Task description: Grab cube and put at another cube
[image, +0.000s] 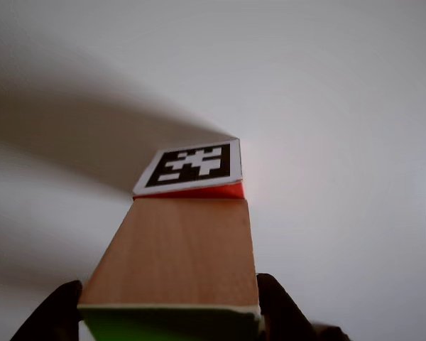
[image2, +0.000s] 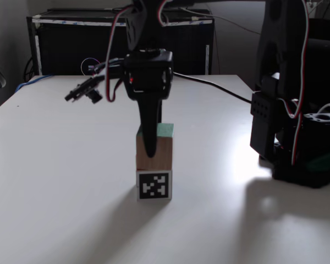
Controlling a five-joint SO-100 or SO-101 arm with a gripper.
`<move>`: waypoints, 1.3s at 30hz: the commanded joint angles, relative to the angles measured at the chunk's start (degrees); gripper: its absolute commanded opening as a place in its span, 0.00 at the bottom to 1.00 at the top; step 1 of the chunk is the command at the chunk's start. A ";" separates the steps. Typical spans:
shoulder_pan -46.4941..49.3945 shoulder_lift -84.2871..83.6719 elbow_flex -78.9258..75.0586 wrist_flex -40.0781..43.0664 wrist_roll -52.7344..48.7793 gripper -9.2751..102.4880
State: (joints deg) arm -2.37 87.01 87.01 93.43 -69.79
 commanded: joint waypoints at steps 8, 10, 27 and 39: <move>-1.85 8.70 -1.05 1.41 2.99 0.43; -2.64 11.07 -1.23 2.29 3.69 0.43; 3.34 58.71 42.01 -37.79 48.60 0.08; 8.88 51.86 55.28 -54.23 78.40 0.08</move>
State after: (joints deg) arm 4.22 143.96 144.93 40.34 4.57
